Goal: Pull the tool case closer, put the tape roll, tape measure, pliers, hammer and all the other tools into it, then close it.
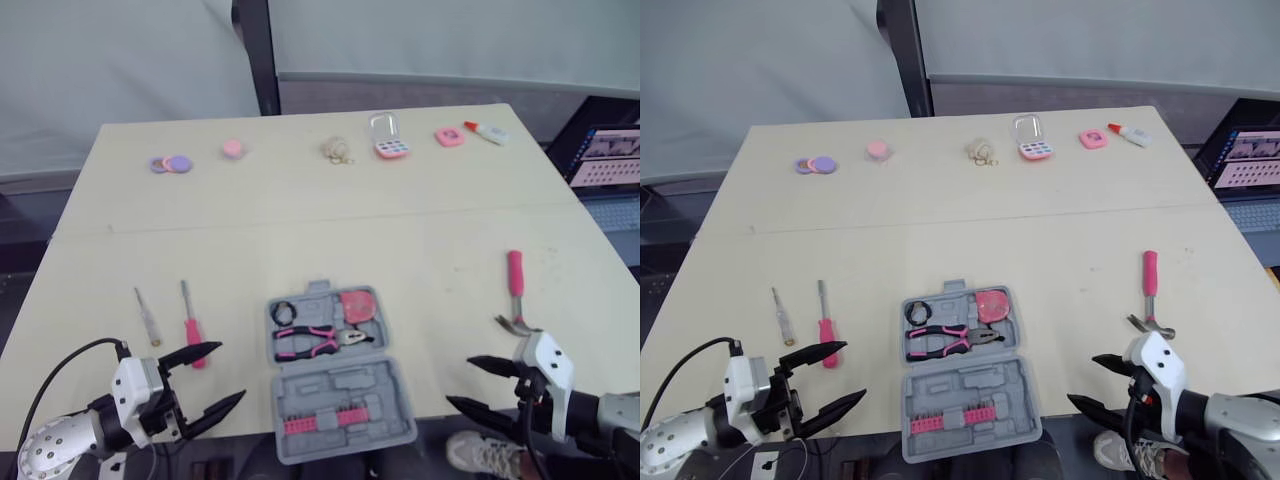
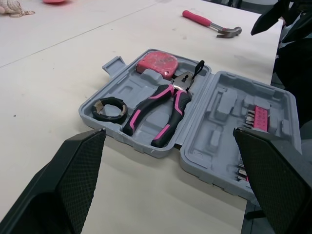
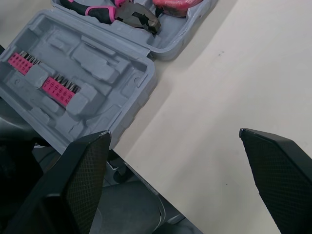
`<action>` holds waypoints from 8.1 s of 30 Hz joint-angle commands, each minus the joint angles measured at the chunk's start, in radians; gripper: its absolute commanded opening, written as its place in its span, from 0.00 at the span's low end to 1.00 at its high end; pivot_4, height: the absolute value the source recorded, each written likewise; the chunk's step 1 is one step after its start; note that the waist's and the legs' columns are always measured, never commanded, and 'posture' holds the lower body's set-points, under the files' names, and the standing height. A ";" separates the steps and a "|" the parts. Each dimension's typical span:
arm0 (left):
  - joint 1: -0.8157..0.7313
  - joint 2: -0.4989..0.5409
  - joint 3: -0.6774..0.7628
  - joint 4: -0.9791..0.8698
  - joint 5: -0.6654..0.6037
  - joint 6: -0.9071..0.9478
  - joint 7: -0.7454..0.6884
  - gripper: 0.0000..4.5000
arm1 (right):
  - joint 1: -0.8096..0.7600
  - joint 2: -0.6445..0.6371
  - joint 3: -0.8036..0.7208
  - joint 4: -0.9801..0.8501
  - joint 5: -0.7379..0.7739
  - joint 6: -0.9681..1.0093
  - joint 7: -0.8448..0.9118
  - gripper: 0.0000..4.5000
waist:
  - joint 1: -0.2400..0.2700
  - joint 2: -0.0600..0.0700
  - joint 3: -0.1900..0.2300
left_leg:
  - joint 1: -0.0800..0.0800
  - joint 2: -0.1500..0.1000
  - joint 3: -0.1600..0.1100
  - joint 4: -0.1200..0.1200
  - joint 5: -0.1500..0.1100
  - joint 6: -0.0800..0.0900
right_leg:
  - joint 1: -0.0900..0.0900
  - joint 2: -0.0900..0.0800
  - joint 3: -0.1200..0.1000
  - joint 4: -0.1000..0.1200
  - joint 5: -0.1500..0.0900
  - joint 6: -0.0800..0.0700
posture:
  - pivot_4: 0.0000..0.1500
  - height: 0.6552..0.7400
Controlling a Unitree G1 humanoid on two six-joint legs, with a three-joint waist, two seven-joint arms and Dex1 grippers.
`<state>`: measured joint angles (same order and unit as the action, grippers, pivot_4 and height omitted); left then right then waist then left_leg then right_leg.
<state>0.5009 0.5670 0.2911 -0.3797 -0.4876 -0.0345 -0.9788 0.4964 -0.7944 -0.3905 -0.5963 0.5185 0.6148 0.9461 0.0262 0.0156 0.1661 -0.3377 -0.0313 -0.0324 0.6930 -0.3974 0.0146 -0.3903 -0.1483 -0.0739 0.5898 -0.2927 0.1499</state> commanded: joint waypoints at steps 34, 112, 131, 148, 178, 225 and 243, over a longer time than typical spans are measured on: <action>0.067 0.013 0.183 -0.333 -0.257 0.508 0.435 1.00 | -0.178 -0.186 0.054 -0.045 0.039 0.042 0.068 0.99 | 0.000 0.000 0.000 | 0.000 0.001 0.000 0.002 -0.001 0.001 | 0.001 0.000 0.001 0.000 0.000 0.000 | 1.00 1.00; -0.359 -0.016 -0.417 0.097 0.196 0.491 0.278 0.01 | -0.605 0.063 0.598 0.254 -0.235 0.082 -0.094 0.00 | -0.001 -0.001 0.000 | -0.001 -0.005 0.000 0.005 -0.001 0.002 | -0.001 0.000 0.001 0.003 0.001 0.002 | 1.00 1.00; -0.430 -0.080 -0.398 0.170 0.229 0.455 0.310 0.01 | -0.641 0.147 0.572 0.301 -0.286 0.065 -0.159 0.00 | -0.002 -0.001 0.000 | -0.001 -0.005 0.000 0.005 -0.001 0.001 | -0.001 0.000 0.001 0.004 0.001 0.002 | 1.00 1.00; -0.493 -0.119 -0.371 0.241 0.256 0.431 0.341 0.01 | -0.686 0.205 0.559 0.343 -0.315 0.049 -0.211 0.00 | -0.003 -0.001 0.000 | -0.001 -0.005 0.000 0.005 -0.001 0.001 | -0.001 0.000 0.001 0.004 0.001 0.002 | 1.00 1.00; -0.536 -0.147 -0.354 0.297 0.282 0.398 0.392 0.01 | -0.727 0.261 0.554 0.389 -0.354 0.032 -0.249 0.00 | -0.005 -0.001 0.000 | -0.001 -0.005 0.000 0.005 -0.001 0.001 | -0.002 0.000 0.000 0.004 0.001 0.002 | 1.00 1.00; -0.271 0.057 0.119 -0.213 -0.240 0.869 0.298 0.01 | -0.369 -0.042 0.167 0.047 -0.089 0.143 -0.052 0.00 | -0.003 0.000 0.001 | -0.002 0.002 0.000 0.004 -0.001 0.001 | -0.001 0.000 0.000 0.002 0.001 0.003 | 1.00 1.00; 0.253 -0.124 0.263 -0.417 -0.226 0.714 0.358 0.99 | -0.157 -0.132 0.021 0.015 0.058 0.113 0.086 0.99 | 0.002 -0.004 0.003 | -0.002 0.002 0.002 0.004 -0.003 0.002 | 0.000 0.000 0.002 -0.006 0.001 0.001 | 1.00 1.00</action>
<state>0.7216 0.4489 0.5587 -0.7731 -0.7326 0.7112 -0.6244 0.3310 -0.9286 -0.3523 -0.5766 0.5705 0.7431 1.0192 0.0281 0.0115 0.1691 -0.3401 -0.0293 -0.0307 0.6972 -0.4003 0.0169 -0.3902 -0.1486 -0.0716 0.5839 -0.2919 0.1512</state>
